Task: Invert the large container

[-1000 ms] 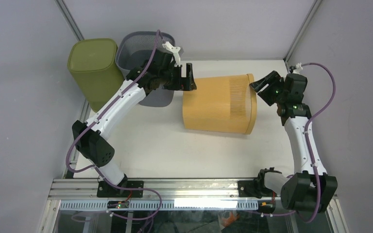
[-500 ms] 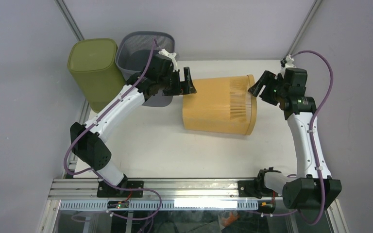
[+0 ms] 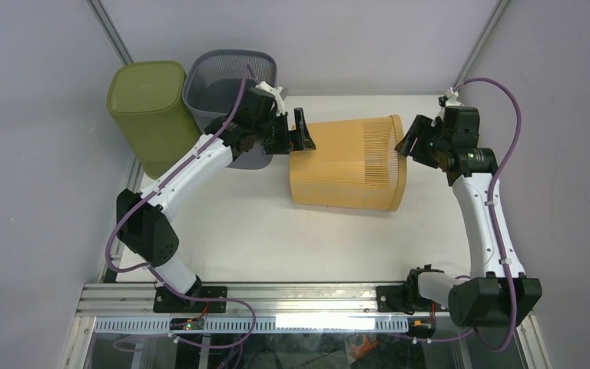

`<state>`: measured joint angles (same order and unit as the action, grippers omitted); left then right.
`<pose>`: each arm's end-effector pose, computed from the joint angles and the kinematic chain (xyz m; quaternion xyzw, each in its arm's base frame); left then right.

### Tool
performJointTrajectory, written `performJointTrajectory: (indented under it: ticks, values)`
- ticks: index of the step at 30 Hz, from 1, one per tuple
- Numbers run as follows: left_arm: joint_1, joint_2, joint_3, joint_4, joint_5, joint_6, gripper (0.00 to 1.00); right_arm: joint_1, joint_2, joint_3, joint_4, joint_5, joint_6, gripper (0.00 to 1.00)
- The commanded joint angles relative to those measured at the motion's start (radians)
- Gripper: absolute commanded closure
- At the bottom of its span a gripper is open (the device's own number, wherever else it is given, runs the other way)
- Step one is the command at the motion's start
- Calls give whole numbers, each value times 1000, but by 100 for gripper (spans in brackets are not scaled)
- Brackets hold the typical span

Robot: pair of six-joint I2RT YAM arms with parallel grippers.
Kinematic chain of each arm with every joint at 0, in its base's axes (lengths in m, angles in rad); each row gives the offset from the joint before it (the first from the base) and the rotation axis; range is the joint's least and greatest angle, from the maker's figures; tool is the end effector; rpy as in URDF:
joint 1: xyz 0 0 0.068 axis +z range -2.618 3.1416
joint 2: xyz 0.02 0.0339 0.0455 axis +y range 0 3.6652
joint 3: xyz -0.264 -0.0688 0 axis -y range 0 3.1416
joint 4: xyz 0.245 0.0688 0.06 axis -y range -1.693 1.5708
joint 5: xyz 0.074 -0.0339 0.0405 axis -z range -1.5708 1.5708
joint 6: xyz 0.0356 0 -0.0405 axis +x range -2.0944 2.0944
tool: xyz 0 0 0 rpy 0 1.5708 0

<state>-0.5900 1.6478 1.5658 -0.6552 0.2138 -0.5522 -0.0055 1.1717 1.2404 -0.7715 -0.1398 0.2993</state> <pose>0.3032 -0.2121 0.3433 0.0604 0.9082 -0.2997 0.2859 0.2411 0.0036 0.3628 0.1084 0.8990 0.1241 0.4057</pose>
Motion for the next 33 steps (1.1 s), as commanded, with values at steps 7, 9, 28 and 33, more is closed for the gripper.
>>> performJointTrajectory:
  ticks: [7,9,28,33]
  values:
    - [-3,25,10,55,62,-25,9,68,-5,104,-74,158,-56,48]
    - [-4,26,12,56,64,-23,9,87,2,121,-83,172,-61,55]
    - [-4,18,115,104,192,-56,10,147,35,50,-73,242,-39,71]
    - [-3,14,175,124,234,-78,10,147,22,14,-58,236,-26,73]
